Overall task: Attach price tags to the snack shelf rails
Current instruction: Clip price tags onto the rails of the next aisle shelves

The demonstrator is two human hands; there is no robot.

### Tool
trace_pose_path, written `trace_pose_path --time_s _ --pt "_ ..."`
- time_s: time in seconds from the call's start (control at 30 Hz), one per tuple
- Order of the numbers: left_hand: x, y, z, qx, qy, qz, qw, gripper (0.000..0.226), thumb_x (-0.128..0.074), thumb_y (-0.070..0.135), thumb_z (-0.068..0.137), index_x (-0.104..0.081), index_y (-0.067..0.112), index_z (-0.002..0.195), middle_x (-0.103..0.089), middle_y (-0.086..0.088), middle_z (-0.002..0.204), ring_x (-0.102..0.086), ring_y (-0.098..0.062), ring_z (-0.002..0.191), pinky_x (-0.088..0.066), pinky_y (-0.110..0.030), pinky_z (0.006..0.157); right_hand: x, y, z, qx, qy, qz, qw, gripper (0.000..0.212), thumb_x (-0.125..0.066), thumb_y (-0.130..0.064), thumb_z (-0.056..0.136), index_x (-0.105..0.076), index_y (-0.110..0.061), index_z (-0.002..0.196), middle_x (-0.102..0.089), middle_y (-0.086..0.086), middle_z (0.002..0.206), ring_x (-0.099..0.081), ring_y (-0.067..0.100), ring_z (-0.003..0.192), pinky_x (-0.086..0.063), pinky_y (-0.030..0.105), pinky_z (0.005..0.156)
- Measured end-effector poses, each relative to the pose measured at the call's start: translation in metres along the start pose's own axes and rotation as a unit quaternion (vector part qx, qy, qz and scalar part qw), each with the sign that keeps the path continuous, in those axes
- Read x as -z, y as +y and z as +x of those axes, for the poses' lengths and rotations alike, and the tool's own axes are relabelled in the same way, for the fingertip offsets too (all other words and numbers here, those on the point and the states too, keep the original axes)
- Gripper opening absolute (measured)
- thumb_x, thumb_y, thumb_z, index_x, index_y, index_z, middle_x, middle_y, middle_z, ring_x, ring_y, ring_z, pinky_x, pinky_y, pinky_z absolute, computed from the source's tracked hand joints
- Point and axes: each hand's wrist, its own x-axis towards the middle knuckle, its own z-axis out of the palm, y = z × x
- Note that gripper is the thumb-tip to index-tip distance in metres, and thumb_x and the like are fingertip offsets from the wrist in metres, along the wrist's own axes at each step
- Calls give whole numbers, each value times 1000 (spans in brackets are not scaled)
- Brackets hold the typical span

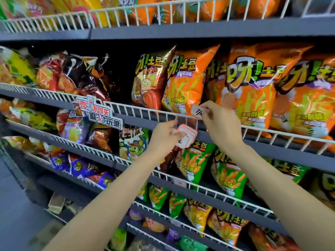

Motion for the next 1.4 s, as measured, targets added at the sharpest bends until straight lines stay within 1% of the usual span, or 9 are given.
trace_pose_path --time_s 0.07,0.13,0.23,0.47,0.63,0.97,1.13,1.23,1.4 --pt "-4 0 -3 -25 -38 29 999 39 -62 12 87 -57 12 126 -65 -6 117 -60 -5 96 -37 -6 73 -1 -2 2 0 -4 -8 1000 23 -43 -23 97 -61 -16 107 -61 10 71 -57 31 64 -30 28 49" --pt "-10 0 -5 -39 -57 36 997 35 -63 13 86 -57 15 120 -64 0 85 -52 3 66 -37 -5 57 -3 -3 2 6 -3 -13 1000 24 -42 -26 98 -61 -17 109 -61 10 74 -56 30 66 -28 28 49" --pt "-11 -2 -1 -11 -6 9 1000 47 -64 16 85 -44 12 127 -51 6 65 -51 -8 65 -37 -18 65 -4 -2 4 2 6 -7 1000 24 -41 -25 98 -61 -19 111 -55 7 68 -48 24 57 -21 25 43" --pt "0 -8 7 18 -14 -40 999 68 -64 18 86 -29 14 145 -66 -19 110 -58 -22 112 -36 -21 88 -7 -4 4 -1 -6 18 1000 23 -43 -23 98 -62 -14 110 -67 11 83 -53 24 63 -30 27 47" --pt "2 -11 6 1 -30 -74 997 65 -64 12 86 -34 14 143 -69 -6 100 -62 -13 97 -44 -14 77 -4 -9 3 1 -4 4 1000 22 -44 -22 98 -62 -13 107 -68 10 82 -57 29 65 -38 31 51" --pt "12 -23 7 -17 -42 -66 997 53 -64 12 86 -44 17 135 -69 -13 96 -63 -14 90 -43 -1 64 -5 -16 4 0 -6 -35 999 22 -46 -25 97 -64 -17 107 -67 8 85 -60 31 76 -46 37 58" --pt "20 -36 7 -13 -82 -32 996 45 -64 11 85 -43 30 120 -61 -23 73 -52 -24 67 -41 -31 69 -11 -18 6 -3 -1 -23 1000 22 -52 -23 94 -68 -16 108 -57 6 107 -58 24 88 -46 34 63" --pt "27 -40 8 -15 -104 -15 994 44 -62 9 86 -43 35 115 -58 -30 71 -48 -25 62 -37 -30 61 -14 -22 6 6 -14 -47 999 22 -53 -22 94 -68 -18 110 -58 6 104 -54 23 97 -45 34 66" --pt "35 -41 7 -21 -126 -11 992 46 -63 10 85 -45 34 121 -65 -13 69 -57 -24 65 -41 -30 67 -21 -25 2 46 -14 -146 988 17 -55 -14 91 -63 -16 105 -63 8 91 -55 28 88 -46 36 58"
